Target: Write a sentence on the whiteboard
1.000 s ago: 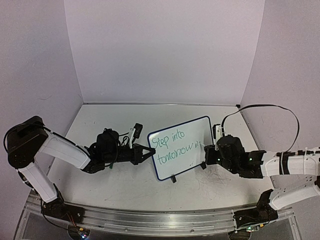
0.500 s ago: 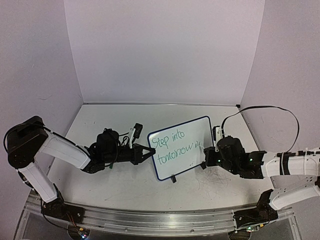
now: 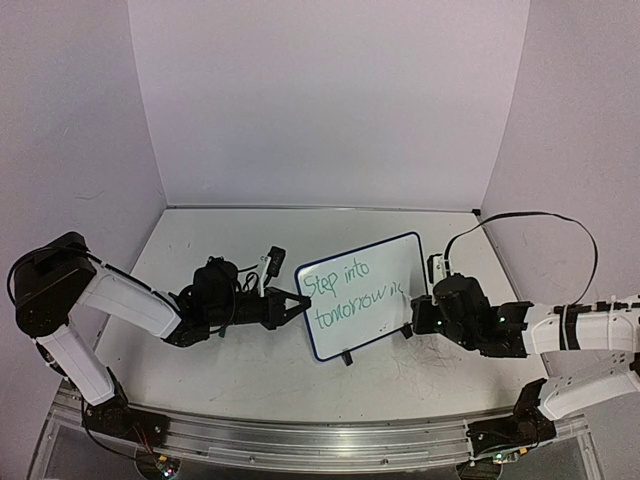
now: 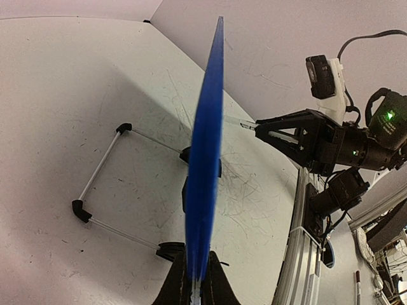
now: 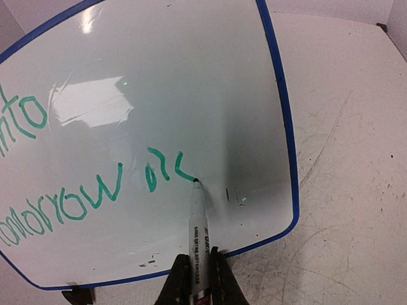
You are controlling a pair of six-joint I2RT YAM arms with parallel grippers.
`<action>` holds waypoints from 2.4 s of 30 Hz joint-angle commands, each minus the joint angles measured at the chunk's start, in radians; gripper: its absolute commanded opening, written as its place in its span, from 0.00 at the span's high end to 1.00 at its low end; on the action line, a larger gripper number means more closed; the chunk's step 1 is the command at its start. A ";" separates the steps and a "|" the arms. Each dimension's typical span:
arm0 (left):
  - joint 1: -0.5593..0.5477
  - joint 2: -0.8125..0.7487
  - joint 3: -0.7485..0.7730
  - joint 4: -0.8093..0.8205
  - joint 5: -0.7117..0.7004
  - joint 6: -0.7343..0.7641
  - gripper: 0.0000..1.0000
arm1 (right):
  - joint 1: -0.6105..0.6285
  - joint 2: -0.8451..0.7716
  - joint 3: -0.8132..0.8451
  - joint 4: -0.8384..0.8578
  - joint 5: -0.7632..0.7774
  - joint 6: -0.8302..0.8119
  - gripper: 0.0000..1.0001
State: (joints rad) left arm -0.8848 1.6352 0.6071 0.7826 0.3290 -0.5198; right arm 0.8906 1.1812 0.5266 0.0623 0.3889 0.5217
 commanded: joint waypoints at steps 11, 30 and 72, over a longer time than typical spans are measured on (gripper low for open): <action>0.004 -0.024 -0.013 -0.050 0.000 0.012 1.00 | -0.004 0.001 0.012 0.090 0.063 -0.025 1.00; 0.005 -0.011 -0.004 -0.050 0.002 0.015 1.00 | -0.004 -0.022 0.023 0.096 0.028 -0.072 1.00; 0.004 -0.003 0.000 -0.050 0.010 0.014 1.00 | -0.053 -0.014 0.006 0.078 -0.001 -0.065 1.00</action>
State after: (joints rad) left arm -0.8845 1.6352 0.6071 0.7822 0.3359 -0.5198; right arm 0.8402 1.1618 0.5270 0.1271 0.3911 0.4531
